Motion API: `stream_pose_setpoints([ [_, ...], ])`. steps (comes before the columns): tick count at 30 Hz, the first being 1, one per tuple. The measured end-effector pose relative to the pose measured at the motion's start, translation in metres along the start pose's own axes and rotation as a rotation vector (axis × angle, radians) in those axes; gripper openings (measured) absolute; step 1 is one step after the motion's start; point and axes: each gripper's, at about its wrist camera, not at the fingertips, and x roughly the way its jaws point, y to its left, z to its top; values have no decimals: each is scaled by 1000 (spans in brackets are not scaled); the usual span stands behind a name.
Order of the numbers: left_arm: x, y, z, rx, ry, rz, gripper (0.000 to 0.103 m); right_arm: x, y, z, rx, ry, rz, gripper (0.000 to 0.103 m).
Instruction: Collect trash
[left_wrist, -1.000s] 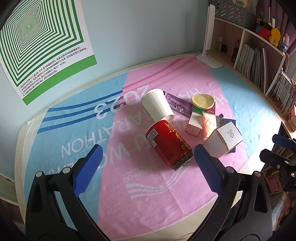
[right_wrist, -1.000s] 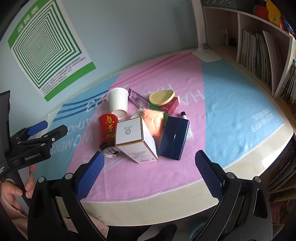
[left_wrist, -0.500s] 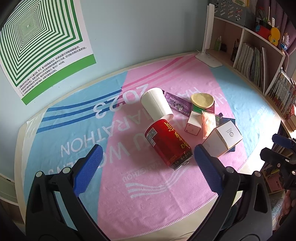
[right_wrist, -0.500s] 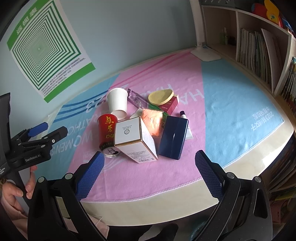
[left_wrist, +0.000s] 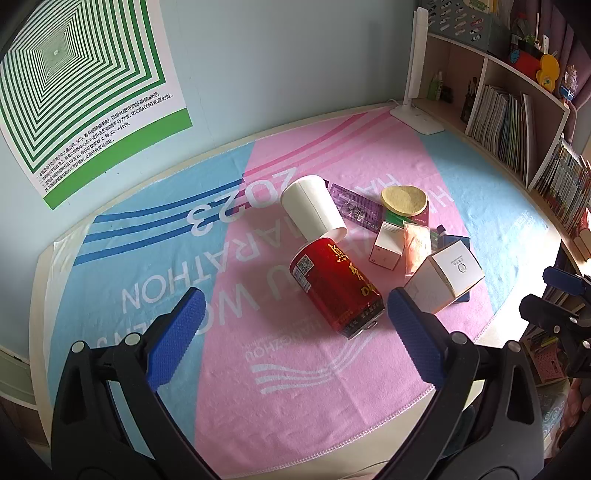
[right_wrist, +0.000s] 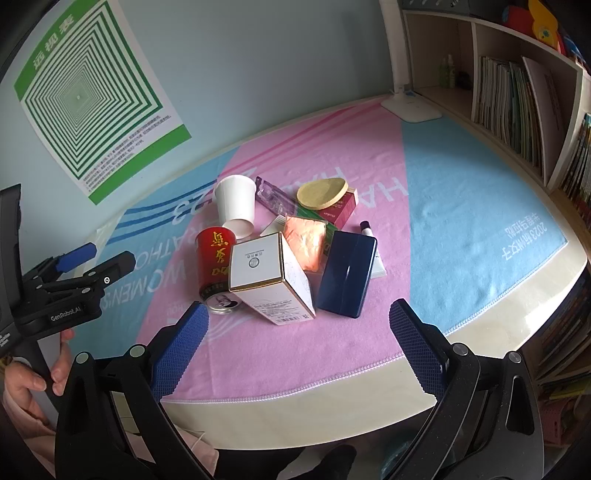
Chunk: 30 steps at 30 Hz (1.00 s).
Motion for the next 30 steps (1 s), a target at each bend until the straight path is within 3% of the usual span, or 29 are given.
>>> stream_pose_setpoints([
  [30,1,0,1,-1,3,1,97,3,2,-1,-5,8,3,97],
])
